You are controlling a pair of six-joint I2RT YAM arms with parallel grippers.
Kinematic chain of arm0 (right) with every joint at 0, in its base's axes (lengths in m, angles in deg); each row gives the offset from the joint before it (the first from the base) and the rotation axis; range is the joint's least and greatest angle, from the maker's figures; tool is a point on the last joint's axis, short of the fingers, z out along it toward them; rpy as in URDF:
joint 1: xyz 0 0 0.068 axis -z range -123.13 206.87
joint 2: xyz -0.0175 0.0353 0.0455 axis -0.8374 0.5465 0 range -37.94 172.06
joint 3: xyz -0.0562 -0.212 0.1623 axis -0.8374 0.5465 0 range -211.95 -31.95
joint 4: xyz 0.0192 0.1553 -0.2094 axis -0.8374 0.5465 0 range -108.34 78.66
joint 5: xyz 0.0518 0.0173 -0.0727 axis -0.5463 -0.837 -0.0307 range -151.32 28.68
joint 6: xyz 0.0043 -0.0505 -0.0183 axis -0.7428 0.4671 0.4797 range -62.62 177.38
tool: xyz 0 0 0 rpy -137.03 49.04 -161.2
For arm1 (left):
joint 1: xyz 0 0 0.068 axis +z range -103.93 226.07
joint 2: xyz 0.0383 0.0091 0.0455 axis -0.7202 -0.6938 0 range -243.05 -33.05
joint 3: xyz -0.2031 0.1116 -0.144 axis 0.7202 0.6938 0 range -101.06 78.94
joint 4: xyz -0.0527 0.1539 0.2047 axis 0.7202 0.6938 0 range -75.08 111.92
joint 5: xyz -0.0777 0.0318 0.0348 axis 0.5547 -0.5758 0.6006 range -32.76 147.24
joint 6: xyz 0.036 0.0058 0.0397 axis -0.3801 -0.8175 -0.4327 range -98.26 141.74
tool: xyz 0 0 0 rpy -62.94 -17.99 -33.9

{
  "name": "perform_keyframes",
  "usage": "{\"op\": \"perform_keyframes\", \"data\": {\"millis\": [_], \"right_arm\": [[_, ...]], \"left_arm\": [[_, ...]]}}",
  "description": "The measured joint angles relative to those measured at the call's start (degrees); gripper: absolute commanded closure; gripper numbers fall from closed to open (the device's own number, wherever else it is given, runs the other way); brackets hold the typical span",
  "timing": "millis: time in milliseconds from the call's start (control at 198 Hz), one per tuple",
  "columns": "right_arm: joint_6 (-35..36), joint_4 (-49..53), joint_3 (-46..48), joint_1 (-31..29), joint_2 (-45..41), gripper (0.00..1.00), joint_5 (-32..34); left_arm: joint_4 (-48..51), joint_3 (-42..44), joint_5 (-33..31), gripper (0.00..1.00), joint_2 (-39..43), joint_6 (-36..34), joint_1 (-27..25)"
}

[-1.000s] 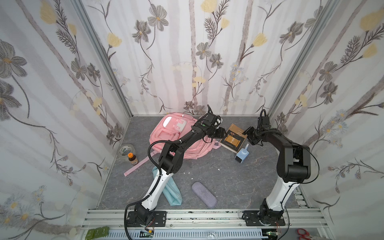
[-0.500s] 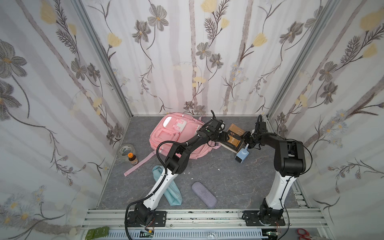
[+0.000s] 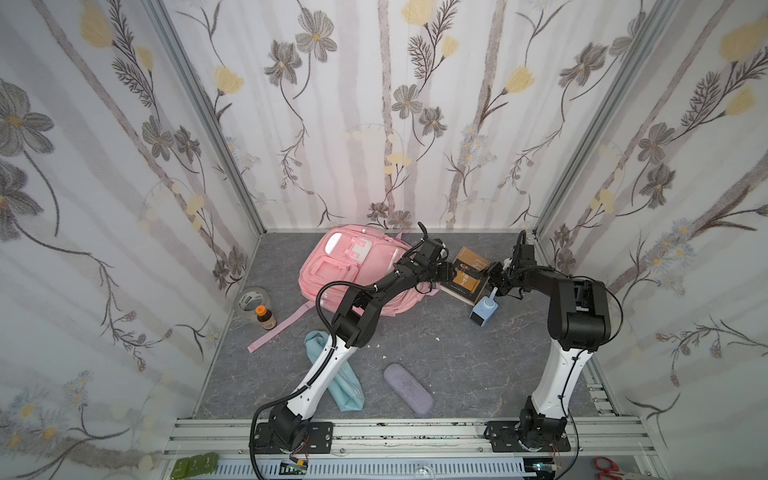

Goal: Pack the student bag
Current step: 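Grasp the brown paperback's opposite edges with the left and right grippers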

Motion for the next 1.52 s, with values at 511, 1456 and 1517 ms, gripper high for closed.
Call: {"op": "perform_keyframes", "data": {"millis": [511, 1456, 1517], "right_arm": [[-7.26, -16.31, 8.09, 0.44, -0.59, 0.56, -5.16], [-3.21, -10.71, -0.85, 2.47, 1.25, 0.51, -1.36], [-2.1, -7.74, -1.99, 2.4, 2.25, 0.51, -0.5]], "left_arm": [[-7.98, 4.2, 4.07, 0.43, -0.17, 4.39, 1.88], [-11.1, 8.37, 8.33, 0.45, 1.42, 5.38, 3.32], [-11.02, 8.41, 8.31, 0.44, 1.51, 5.42, 3.32]]}}
